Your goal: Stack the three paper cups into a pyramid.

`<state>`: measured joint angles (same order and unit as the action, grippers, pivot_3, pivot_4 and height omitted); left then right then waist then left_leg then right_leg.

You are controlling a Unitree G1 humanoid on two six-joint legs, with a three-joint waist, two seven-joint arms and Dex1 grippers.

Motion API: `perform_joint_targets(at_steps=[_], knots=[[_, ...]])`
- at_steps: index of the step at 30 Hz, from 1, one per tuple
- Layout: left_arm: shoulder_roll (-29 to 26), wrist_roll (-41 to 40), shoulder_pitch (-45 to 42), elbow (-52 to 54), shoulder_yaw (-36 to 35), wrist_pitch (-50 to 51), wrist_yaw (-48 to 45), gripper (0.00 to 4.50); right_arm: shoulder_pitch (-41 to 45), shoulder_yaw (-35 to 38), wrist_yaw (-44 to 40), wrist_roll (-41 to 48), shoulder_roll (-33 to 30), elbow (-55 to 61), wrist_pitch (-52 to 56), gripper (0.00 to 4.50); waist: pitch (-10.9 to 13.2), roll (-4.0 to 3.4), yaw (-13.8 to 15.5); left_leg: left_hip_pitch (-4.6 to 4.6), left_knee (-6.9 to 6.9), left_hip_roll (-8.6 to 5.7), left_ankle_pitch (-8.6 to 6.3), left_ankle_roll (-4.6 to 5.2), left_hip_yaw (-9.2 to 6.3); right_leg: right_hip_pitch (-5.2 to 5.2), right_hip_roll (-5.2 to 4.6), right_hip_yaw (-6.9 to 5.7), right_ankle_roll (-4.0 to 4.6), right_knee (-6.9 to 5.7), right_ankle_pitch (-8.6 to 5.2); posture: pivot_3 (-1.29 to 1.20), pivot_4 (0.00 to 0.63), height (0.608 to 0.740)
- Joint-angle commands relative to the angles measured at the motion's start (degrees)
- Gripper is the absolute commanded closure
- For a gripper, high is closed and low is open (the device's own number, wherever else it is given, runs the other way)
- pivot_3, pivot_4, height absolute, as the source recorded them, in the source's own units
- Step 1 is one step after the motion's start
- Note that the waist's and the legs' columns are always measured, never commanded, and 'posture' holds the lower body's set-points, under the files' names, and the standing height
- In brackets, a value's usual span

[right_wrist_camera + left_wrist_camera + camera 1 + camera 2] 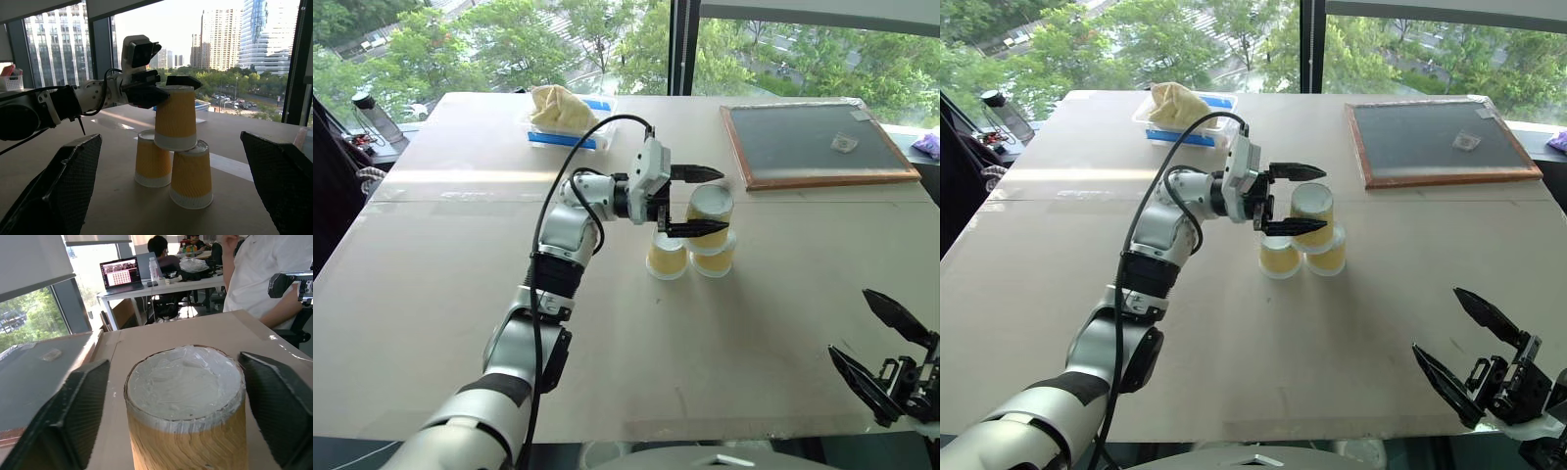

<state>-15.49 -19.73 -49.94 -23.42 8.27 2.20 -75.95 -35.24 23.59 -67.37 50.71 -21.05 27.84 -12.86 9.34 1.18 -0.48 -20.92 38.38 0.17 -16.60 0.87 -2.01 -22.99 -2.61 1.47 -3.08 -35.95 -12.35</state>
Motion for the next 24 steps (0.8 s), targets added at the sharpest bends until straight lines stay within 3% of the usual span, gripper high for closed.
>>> perform_joint_targets(at_steps=[1, 11, 15, 20, 24], knots=[[-0.16, -0.56, -1.88, 1.27, -1.35, -0.49, 0.50, 0.08, -0.12, 2.11, -1.07, 0.65, 0.04, -0.19, -1.17, 0.00, 0.00, 0.00, -0.01, 0.00, 0.00, 0.00, 0.00, 0.00, 0.00, 0.00, 0.00, 0.00, 0.00, 0.00, 0.00, 0.00, 0.150, 0.740], [-1.72, -3.80, -0.79, 7.05, -4.22, 3.30, 2.02, 0.08, -0.25, 2.66, -2.20, 0.93, 0.06, -0.92, -0.90, 0.00, 0.00, 0.00, -0.01, -0.01, 0.00, 0.00, 0.00, 0.00, -0.01, 0.00, 0.00, -0.01, 0.00, 0.00, 0.00, 0.00, 0.150, 0.740], [-6.45, -9.36, 3.16, 17.36, -8.48, 11.25, 3.77, 0.08, -0.15, 3.15, -3.03, 1.37, -0.28, -1.54, -0.52, 0.00, 0.01, -0.04, -0.28, 0.01, -0.01, 0.02, 0.00, 0.00, -0.03, 0.00, -0.01, 0.02, 0.00, 0.00, 0.00, 0.00, 0.150, 0.740], [-18.21, -10.04, 18.19, 32.50, -15.27, 21.44, 11.78, 0.08, 1.72, 3.17, -4.46, 1.48, -1.47, -4.59, 0.67, 0.00, 0.02, -0.25, -1.00, 0.22, -0.11, 0.25, 0.00, 0.00, -0.06, -0.02, 0.00, 0.20, 0.02, -0.05, 0.00, 0.00, 0.150, 0.740], [-22.00, -6.96, 32.85, 41.51, -18.74, 22.38, 18.84, 0.08, 3.92, 2.87, -3.50, -0.54, -3.52, -7.88, 2.62, 0.00, 0.06, -0.22, -0.03, 0.18, -0.05, 0.26, 0.00, 0.00, -0.06, -0.02, -0.09, 0.20, 0.03, -0.04, -0.02, 0.00, 0.150, 0.740]])
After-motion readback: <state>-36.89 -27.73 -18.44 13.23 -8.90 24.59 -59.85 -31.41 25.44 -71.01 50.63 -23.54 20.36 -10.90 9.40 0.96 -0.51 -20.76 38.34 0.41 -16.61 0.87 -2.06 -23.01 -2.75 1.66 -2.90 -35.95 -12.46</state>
